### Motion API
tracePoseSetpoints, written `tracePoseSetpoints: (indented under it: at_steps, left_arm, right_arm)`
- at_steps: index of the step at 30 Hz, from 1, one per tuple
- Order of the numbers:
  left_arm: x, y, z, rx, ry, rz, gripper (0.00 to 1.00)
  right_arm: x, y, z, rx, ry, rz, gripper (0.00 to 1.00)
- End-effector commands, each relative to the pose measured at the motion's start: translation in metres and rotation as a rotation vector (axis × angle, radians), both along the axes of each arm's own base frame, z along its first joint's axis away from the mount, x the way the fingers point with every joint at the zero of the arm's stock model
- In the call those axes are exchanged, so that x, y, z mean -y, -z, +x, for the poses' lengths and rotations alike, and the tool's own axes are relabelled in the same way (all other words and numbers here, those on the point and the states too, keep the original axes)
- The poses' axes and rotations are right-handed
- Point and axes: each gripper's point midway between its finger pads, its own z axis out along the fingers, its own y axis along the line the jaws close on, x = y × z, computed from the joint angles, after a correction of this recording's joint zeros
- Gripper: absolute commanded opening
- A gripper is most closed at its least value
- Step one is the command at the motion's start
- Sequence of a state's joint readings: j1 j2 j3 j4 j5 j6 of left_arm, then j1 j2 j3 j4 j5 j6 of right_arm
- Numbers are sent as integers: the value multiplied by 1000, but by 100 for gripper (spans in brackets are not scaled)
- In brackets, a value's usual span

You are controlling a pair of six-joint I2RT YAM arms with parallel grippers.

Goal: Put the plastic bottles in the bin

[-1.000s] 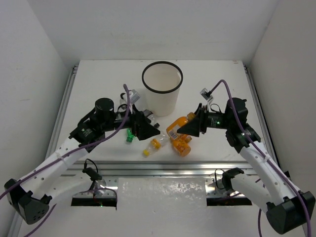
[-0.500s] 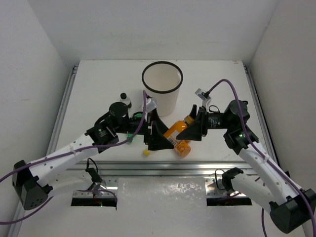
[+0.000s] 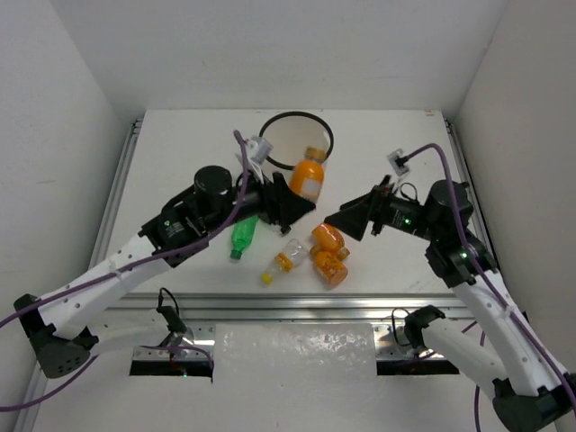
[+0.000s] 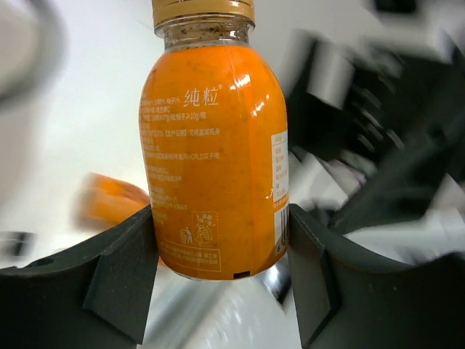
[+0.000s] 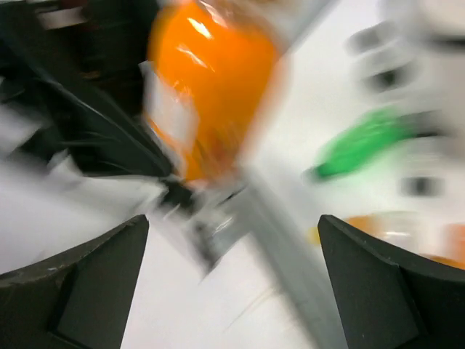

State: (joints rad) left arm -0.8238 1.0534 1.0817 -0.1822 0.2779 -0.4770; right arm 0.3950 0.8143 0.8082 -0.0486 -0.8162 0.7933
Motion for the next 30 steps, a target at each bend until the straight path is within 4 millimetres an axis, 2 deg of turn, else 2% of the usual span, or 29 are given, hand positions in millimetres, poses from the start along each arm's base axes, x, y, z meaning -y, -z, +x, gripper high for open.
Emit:
tracePoseSetpoints:
  at_steps: [1,2,3,4,5,6,7,8,9,10,11,12,13,14,15,17,18,19,20,21,22,24,25,26,27,28,29,30]
  left_arm:
    - [-70,-18,74,24,-578,118,0]
    - [-75,-35,82,52,-629,111,0]
    - [-80,-25,99,58,-684,184,0]
    - [-82,-42,108,80,-705,178,0]
    - [-77,-25,126,57,-731,246,0]
    - [-88,-21,140,49,-775,295,0]
    - [-90,-32,152,56,-791,291,0]
    - [-86,-13,168,28,-796,347,0]
    - [-85,-11,177,22,-782,364,0]
    - [-95,-16,190,13,-811,371,0]
    - [-93,4,204,-20,-814,425,0]
    - [-98,9,209,-32,-821,463,0]
    - [-94,14,220,-39,-822,484,0]
    - [-91,18,223,-43,-805,498,4]
    - [-87,13,227,-36,-792,486,19]
    - [-75,25,233,-56,-748,501,38]
    - [-70,17,236,-50,-740,483,53]
    - [-65,21,239,-57,-725,483,59]
    - [-59,21,239,-61,-695,475,63]
    - [-57,12,241,-52,-695,456,68]
    - [-54,11,242,-51,-689,449,71]
    - [-54,-2,239,-39,-684,421,98]
    - [-55,-7,237,-34,-685,410,100]
    - [-56,-10,234,-36,-687,397,100]
    - [-61,-25,225,-18,-691,367,100]
    - [-64,-23,222,-23,-698,363,100]
    - [-72,-41,209,1,-706,327,100]
    - [-75,-52,202,19,-709,299,100]
  right_arm:
    - [85,21,58,48,623,-296,99]
    - [100,30,59,31,696,-343,99]
    - [115,34,62,48,770,-379,99]
    - [119,39,62,47,786,-397,99]
    - [118,48,62,40,773,-416,99]
    - [117,53,62,44,753,-438,99]
    - [113,63,62,24,721,-465,99]
    - [112,71,63,10,708,-486,99]
    - [112,77,64,6,699,-508,99]
    - [109,84,66,-2,681,-526,99]
    - [109,91,67,-10,669,-543,99]
    - [109,95,68,-15,662,-561,99]
    - [106,104,70,-27,636,-588,99]
    - [104,107,73,-29,626,-598,99]
    - [99,109,77,-23,607,-594,99]
    - [91,127,85,-49,559,-626,99]
    - [86,131,90,-49,540,-622,98]
    - [80,147,96,-89,503,-648,97]
    - [76,154,99,-106,490,-659,97]
    - [72,157,107,-97,484,-656,96]
    - [67,172,112,-113,461,-684,95]
    - [59,178,122,-102,435,-697,95]
    - [57,185,125,-98,419,-720,94]
    - [53,201,127,-121,394,-752,94]
    - [49,205,130,-109,382,-761,94]
    - [49,219,131,-126,373,-788,93]
    - [47,226,131,-123,360,-789,92]
    - [46,232,131,-124,353,-794,91]
